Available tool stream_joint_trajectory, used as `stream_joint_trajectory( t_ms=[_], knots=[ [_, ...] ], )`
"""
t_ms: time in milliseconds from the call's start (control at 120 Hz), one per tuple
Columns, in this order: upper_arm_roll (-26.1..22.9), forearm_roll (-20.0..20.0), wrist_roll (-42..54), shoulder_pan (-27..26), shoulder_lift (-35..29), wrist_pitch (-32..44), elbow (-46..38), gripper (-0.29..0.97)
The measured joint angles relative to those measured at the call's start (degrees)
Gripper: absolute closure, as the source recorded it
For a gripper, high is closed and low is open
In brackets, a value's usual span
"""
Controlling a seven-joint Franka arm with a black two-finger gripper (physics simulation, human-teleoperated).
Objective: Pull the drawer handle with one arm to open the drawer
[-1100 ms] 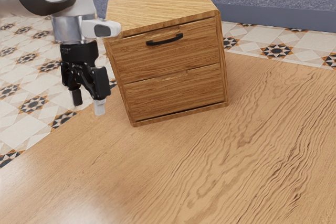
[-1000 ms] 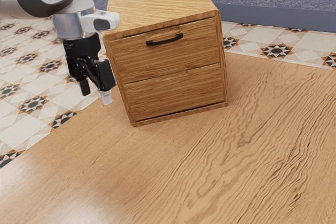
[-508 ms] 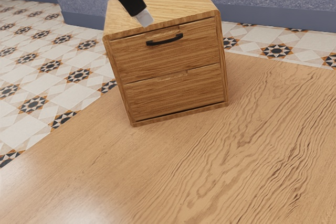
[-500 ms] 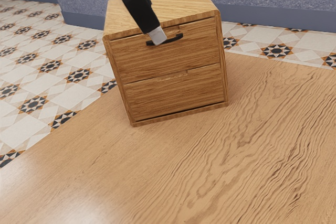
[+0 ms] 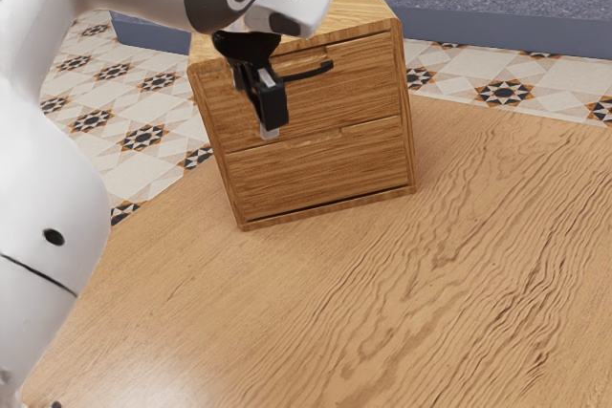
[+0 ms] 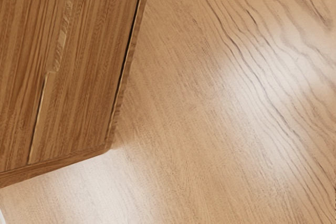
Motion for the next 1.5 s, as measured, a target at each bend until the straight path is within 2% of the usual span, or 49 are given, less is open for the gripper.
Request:
stream_joint_trajectory(
  t_ms=[92,367,708,867,1050,1258,1500],
  knots=[
    [3.6,-5.8,6.4,0.3,2.9,3.8,-3.1,0.01],
    [6.8,-15.6,22.7,6.9,9.3,13.0,-4.3,0.01],
    [4.9,-20.0,35.6,11.3,11.3,18.0,-4.3,0.01],
    [3.4,-24.6,39.4,11.9,12.0,19.2,-3.0,0.01],
    [-0.7,-28.7,42.8,17.1,12.4,20.5,0.2,0.01],
    [-2.3,-31.2,44.9,19.0,12.9,21.3,0.1,0.01],
    [-2.0,-31.8,45.4,19.8,13.3,21.6,-0.4,0.00]
  ],
)
